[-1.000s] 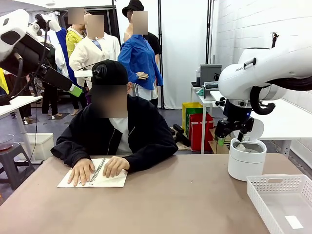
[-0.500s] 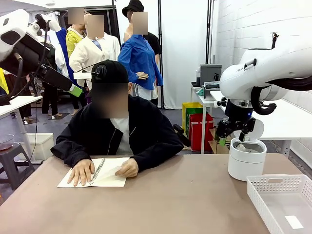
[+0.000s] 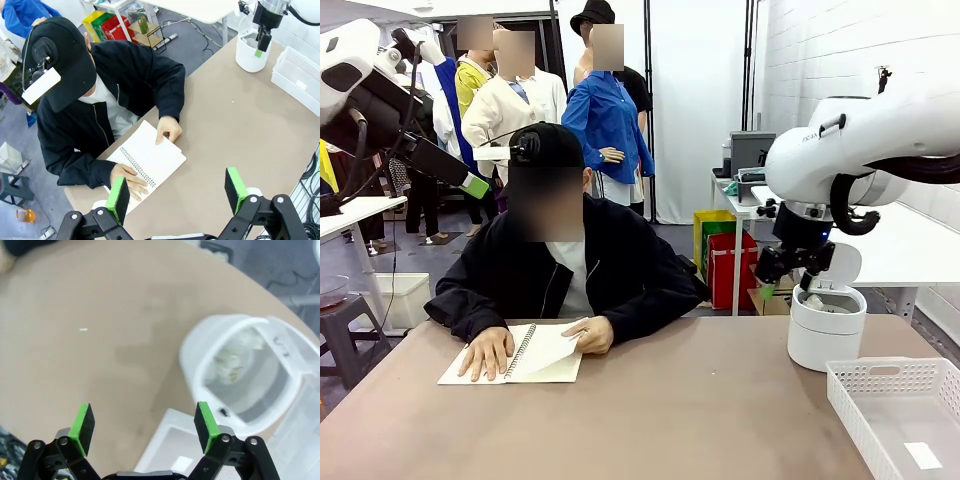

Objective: Sort the paper based on its condition.
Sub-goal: If a person hands you a paper, place it in the Organizing basket , and if it's crumpled, put it in the Trash can.

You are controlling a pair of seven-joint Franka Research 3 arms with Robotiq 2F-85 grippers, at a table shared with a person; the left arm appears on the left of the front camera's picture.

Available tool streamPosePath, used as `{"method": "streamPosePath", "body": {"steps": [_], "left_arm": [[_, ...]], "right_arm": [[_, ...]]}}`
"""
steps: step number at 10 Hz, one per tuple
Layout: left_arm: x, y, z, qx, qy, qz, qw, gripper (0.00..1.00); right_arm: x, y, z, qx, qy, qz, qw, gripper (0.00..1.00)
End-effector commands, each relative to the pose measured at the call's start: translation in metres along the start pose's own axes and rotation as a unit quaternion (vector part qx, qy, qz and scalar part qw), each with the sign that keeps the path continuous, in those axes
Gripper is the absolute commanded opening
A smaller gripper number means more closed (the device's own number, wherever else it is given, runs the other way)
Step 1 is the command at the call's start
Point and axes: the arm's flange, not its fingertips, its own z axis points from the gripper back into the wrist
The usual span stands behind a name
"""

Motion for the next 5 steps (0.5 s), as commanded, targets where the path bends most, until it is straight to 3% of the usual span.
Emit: {"method": "streamPosePath", "body": {"steps": [1, 3, 5], "left_arm": [[-0.001, 0.001, 0.0, -0.001, -0.003, 0.001, 1.0, 1.0], [-0.001, 0.001, 0.0, -0.001, -0.003, 0.001, 1.0, 1.0], [-0.001, 0.001, 0.0, -0.001, -0.003, 0.001, 1.0, 1.0]], "right_arm": [[-0.026, 0.047, 0.015, 0.063, -0.029, 0.061, 0.996, 1.0], [-0.036, 0.088, 0.041, 0.105, -0.076, 0.13, 0.983, 1.0], [-0.032, 0.111, 0.071, 0.101, -0.103, 0.195, 0.97, 1.0]]}}
